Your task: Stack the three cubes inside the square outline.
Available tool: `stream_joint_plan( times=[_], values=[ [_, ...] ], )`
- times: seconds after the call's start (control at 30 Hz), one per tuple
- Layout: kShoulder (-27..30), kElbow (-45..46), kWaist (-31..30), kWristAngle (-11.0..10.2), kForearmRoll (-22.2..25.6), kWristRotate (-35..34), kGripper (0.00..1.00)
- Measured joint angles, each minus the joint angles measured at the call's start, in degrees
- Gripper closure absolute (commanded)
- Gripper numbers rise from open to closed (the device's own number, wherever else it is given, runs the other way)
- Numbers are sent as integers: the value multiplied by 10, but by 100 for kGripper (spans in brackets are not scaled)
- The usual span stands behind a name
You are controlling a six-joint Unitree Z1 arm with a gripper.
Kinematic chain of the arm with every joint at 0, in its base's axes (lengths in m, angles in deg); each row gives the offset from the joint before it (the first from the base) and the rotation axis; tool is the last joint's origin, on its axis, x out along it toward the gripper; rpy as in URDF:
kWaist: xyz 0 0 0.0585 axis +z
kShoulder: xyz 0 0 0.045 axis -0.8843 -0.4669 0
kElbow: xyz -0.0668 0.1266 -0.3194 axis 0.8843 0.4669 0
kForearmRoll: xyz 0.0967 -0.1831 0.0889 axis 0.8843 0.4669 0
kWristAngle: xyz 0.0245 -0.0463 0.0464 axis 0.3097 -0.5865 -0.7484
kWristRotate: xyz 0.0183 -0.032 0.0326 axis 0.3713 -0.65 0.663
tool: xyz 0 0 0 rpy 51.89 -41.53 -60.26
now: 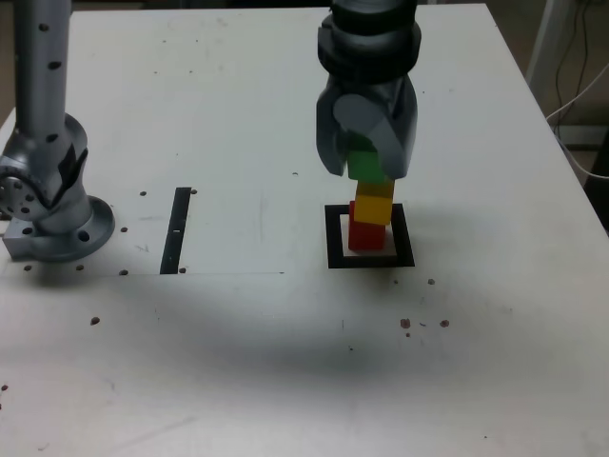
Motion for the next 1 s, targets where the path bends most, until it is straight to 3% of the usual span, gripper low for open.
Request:
stream_joint_plan(
  times=[0.23, 0.6, 0.8, 0.93, 1.0],
  values=[
    [18, -12, -11, -3, 20, -4, 79],
    [-2, -30, -28, 12, 28, -7, 78],
    [-30, -30, -28, 15, 37, -8, 63],
    [-31, -32, -28, 13, 44, -8, 59],
    [-31, -33, -28, 11, 44, -8, 50]
  ],
)
